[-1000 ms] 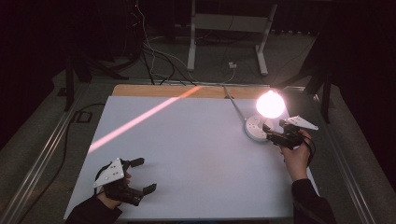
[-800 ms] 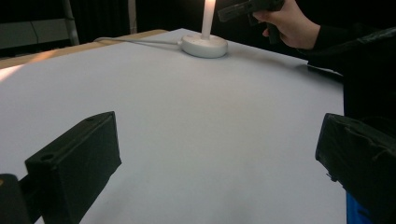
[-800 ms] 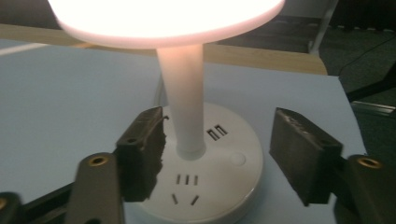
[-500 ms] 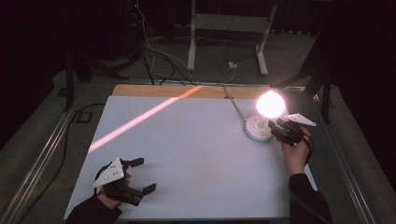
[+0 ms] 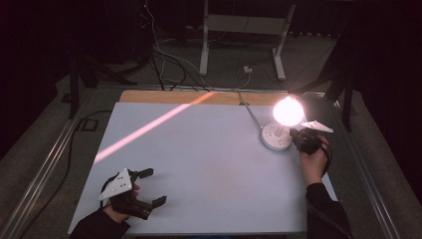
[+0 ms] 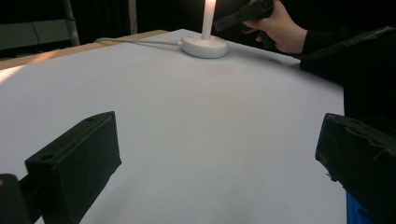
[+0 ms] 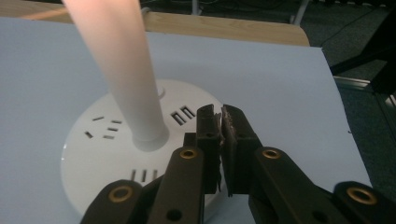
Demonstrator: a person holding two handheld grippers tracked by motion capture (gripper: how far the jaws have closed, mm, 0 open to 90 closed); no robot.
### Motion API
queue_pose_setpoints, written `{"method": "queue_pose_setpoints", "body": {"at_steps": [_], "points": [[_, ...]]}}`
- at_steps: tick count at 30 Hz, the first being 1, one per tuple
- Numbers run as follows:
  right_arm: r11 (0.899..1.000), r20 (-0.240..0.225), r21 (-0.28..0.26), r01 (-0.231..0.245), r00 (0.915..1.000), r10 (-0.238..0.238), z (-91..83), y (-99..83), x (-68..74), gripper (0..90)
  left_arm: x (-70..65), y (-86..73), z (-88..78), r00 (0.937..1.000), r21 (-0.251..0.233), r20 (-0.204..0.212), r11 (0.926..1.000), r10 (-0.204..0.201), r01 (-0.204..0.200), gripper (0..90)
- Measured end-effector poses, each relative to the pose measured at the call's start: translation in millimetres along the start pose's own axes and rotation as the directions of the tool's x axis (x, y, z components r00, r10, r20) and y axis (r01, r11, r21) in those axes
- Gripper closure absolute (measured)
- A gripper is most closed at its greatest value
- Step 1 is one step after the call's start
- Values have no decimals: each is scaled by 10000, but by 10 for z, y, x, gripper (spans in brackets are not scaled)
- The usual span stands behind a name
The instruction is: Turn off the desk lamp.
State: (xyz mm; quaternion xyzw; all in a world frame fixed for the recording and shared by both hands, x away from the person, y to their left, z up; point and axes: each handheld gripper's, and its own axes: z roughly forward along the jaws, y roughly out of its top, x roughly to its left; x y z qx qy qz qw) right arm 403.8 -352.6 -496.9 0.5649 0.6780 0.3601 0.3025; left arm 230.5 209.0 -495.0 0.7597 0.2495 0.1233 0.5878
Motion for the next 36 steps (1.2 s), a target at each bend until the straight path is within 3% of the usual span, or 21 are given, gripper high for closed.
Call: {"method": "queue_pose_setpoints", "body": {"at_steps": [15,26,36], "points": [[9990,-68,299,-339,9994,341,111,-5,8,900,-1,-1,1,10000,6,-16,10000,4,-4,6],[9988,-202,397,-278,9994,286,146,-19,21,900,-1,-1,2,10000,17,-20,10000,18,-18,6],[9996,-263,125,-260,9993,264,154,-62,42,900,-4,-1,3,10000,27,5,10000,23,-23,6]]}}
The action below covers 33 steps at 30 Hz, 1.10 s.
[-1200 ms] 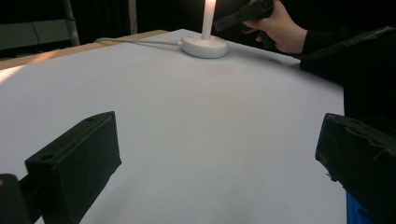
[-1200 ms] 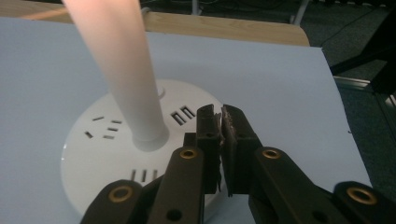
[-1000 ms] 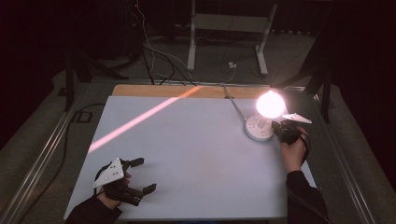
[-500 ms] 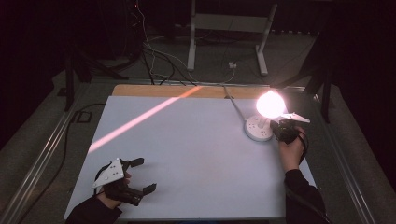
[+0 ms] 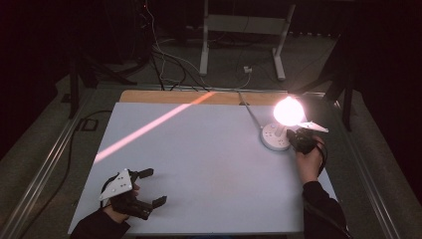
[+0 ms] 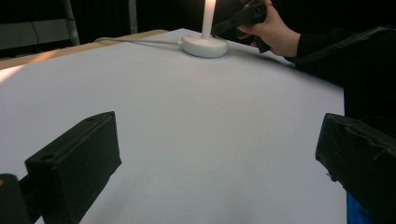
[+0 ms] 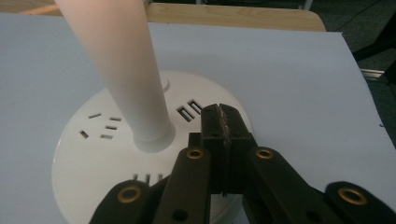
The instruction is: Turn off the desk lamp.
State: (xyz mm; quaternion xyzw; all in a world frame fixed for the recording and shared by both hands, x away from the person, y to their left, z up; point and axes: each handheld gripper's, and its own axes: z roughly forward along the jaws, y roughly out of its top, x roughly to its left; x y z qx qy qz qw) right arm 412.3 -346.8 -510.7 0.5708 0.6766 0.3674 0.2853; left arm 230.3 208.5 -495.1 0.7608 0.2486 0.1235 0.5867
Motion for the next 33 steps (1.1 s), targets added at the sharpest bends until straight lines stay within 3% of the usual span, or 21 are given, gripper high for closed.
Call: {"method": "queue_pose_setpoints", "body": {"at_steps": [3,5,6,7,9,13,20,22,33], "points": [[9971,137,-358,673,9977,-669,-25,-12,107,900,0,2,-6,10000,-27,-8,10000,-10,10,6],[9929,348,-849,833,9961,-806,-118,43,133,900,5,3,-11,10000,-59,-21,10000,-26,26,6],[9929,348,-849,833,9961,-806,-118,43,133,900,10,1,-10,10000,-57,-20,10000,-35,34,6],[9895,373,-1312,609,9977,-564,-217,111,114,900,12,-1,-4,10000,-40,-9,10000,-45,45,5],[9866,348,-1599,314,9991,-261,-281,148,75,900,2,0,-2,10000,-39,0,10000,-30,30,6],[9877,123,-1559,-127,9998,148,-294,154,-26,900,1,1,-3,10000,-31,-15,10000,-25,25,6],[9931,-211,-1161,175,9996,-201,-201,77,-95,900,6,0,3,10000,-21,-26,10000,-45,45,5],[9937,-45,-1064,359,9993,-366,-173,48,-73,900,6,-1,1,10000,-29,-31,10000,-46,46,5],[9985,-110,-519,160,9998,-166,-47,-36,-64,900,6,1,-5,10000,-33,-30,10000,-29,29,6]]}}
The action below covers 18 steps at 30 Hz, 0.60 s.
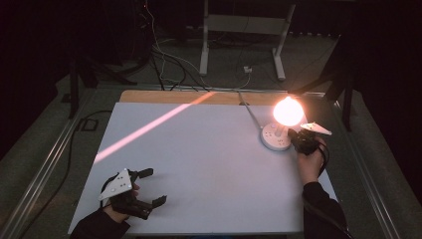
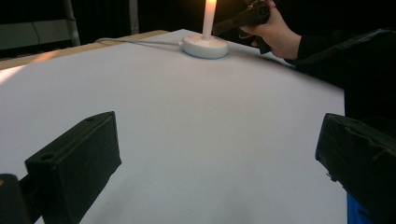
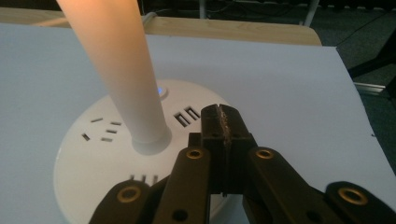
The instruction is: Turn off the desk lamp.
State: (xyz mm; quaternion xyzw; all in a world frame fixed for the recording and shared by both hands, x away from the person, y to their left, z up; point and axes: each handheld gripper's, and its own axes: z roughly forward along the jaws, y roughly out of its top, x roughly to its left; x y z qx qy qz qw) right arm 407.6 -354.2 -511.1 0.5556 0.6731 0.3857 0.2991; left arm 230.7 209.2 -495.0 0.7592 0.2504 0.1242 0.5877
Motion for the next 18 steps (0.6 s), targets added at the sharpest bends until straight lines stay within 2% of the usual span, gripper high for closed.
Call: {"method": "queue_pose_setpoints", "body": {"at_steps": [6,15,18], "points": [[9999,-39,152,-8,10000,8,28,-16,-3,900,-2,-1,3,10000,8,6,10000,-3,3,6],[10000,-10,75,32,10000,-31,31,-28,0,900,-3,-1,3,10000,11,-1,10000,-12,12,6],[9999,-127,50,-115,9999,115,31,-37,-15,900,-2,-1,4,10000,15,-6,10000,-18,18,6]]}}
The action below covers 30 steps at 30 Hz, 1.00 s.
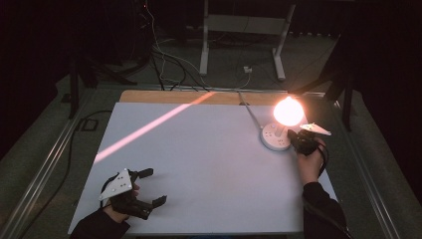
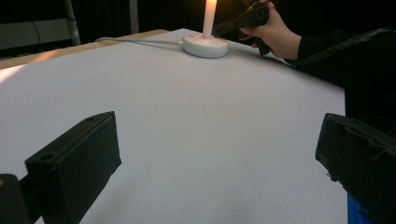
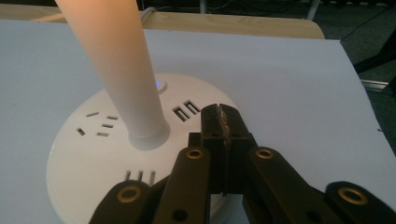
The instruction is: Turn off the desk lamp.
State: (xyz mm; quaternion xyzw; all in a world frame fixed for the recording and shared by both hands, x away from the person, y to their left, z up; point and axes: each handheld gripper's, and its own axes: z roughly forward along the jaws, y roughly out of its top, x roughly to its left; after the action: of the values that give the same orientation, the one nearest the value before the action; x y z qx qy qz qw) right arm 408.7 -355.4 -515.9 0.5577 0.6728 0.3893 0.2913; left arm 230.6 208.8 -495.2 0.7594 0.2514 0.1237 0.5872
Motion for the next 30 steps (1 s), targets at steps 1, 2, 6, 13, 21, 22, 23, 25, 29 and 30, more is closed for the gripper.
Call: {"method": "queue_pose_setpoints", "body": {"at_steps": [1,2,6,13,21,22,23,25,29,30], "points": [[10000,0,0,0,10000,0,0,0,0,900,0,0,1,10000,-4,-1,10000,11,-11,6],[10000,57,-2,82,10000,-82,0,0,9,900,0,0,2,10000,10,-3,10000,17,-17,6],[9997,257,-104,211,9995,-208,-24,18,19,900,-2,1,0,10000,0,3,10000,20,-20,6],[9967,205,-798,-136,9997,153,-178,132,-33,900,3,0,1,10000,14,-8,10000,10,-10,5],[9965,198,-821,-173,9996,190,-195,135,-45,899,2,-1,2,10000,13,-18,10000,6,-6,6],[9962,210,-855,-169,9996,187,-197,138,-44,899,2,0,3,10000,14,-12,10000,8,-8,6],[9962,209,-851,-159,9996,178,-199,141,-44,899,2,0,2,10000,16,-14,10000,8,-8,6],[9960,187,-878,-181,9996,199,-204,139,-37,899,1,0,-1,10000,3,-14,10000,2,-2,6],[9964,150,-824,-196,9997,209,-190,130,-27,897,0,0,-1,10000,6,-28,10000,7,-7,6],[9964,151,-828,-167,9997,180,-185,128,-25,896,0,0,0,10000,32,-32,10000,29,-28,6]]}}
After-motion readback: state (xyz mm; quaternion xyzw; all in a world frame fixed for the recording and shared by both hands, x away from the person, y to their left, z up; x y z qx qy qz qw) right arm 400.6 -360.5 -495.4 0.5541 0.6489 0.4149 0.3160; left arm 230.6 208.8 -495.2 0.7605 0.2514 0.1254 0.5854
